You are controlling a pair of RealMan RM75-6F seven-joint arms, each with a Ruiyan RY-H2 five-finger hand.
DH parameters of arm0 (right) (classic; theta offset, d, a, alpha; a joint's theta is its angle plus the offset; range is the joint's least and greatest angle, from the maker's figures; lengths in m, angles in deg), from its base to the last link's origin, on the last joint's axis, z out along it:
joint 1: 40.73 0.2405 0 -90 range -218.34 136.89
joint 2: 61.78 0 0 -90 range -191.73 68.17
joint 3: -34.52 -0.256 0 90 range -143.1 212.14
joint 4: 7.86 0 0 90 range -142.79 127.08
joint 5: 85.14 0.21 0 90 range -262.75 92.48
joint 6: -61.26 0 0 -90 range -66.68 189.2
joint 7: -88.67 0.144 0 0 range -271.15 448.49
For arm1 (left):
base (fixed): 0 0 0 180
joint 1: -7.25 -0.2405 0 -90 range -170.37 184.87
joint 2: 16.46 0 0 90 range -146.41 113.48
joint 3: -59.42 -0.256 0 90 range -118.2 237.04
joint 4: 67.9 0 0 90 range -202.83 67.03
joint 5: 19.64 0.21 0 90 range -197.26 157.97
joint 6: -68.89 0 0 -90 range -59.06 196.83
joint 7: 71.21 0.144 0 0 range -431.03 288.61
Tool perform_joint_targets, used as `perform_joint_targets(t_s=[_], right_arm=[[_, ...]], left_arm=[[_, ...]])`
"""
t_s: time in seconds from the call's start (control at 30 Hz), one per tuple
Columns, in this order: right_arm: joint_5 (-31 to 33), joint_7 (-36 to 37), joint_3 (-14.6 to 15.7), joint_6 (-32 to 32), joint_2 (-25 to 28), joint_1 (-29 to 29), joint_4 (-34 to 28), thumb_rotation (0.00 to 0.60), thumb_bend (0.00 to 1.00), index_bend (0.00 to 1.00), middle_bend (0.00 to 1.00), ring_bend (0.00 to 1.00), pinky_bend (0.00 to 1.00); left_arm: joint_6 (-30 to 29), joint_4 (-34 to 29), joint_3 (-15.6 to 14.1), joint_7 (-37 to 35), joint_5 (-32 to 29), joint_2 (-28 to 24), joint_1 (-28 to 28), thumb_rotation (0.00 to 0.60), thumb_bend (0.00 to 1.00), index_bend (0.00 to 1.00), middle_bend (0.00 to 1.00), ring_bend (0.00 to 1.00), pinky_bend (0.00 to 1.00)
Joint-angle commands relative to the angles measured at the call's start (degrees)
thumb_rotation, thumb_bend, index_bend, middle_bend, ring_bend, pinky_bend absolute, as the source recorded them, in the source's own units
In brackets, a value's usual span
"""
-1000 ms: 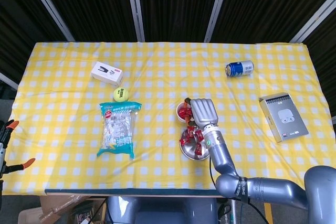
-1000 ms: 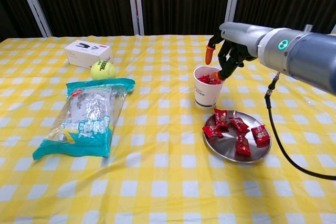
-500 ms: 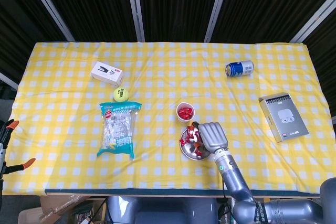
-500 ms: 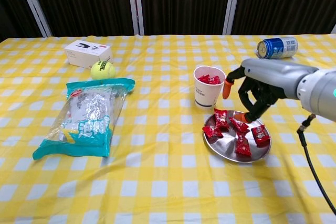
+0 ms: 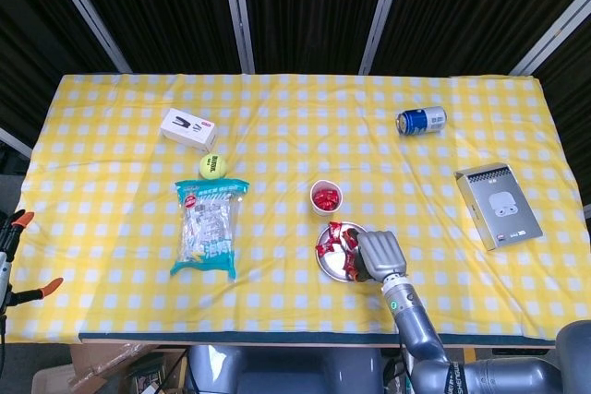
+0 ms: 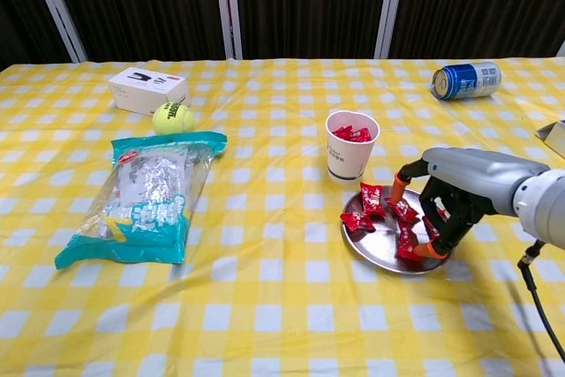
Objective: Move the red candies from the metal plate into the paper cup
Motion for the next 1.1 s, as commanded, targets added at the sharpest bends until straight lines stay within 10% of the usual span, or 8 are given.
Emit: perform_joint_targets(t_s=[0.03,0.57,1.1], right_arm=[[0.6,0.3,-0.2,0.7,-0.3,-0.2,1.0,0.6,0.27,0.33,0.7,0.76,1.0],[1.6,2.3,-1.5,4.2,-3.1,-0.5,5.9,0.6,0.28,0.42,0.7,0.76,1.0],[0.0,3.4,-2.6,4.5,-5.1,-1.0,7.9,0.6,0.64,0.57,0.7,0.79,1.0]], left_arm=[[0.1,0.0,0.0,0.0,0.0,0.0,0.0,0.6,0.01,0.0,0.0,0.0,0.0],[0.4,0.5,0.0,-0.5,-0.2,0.0,0.1,0.6,0.01,0.0,0.0,0.0,0.0],[0.8,0.5,0.0,-0.9,-0.2,-0.2,0.2,0.6,0.01,0.0,0.0,0.0,0.0]])
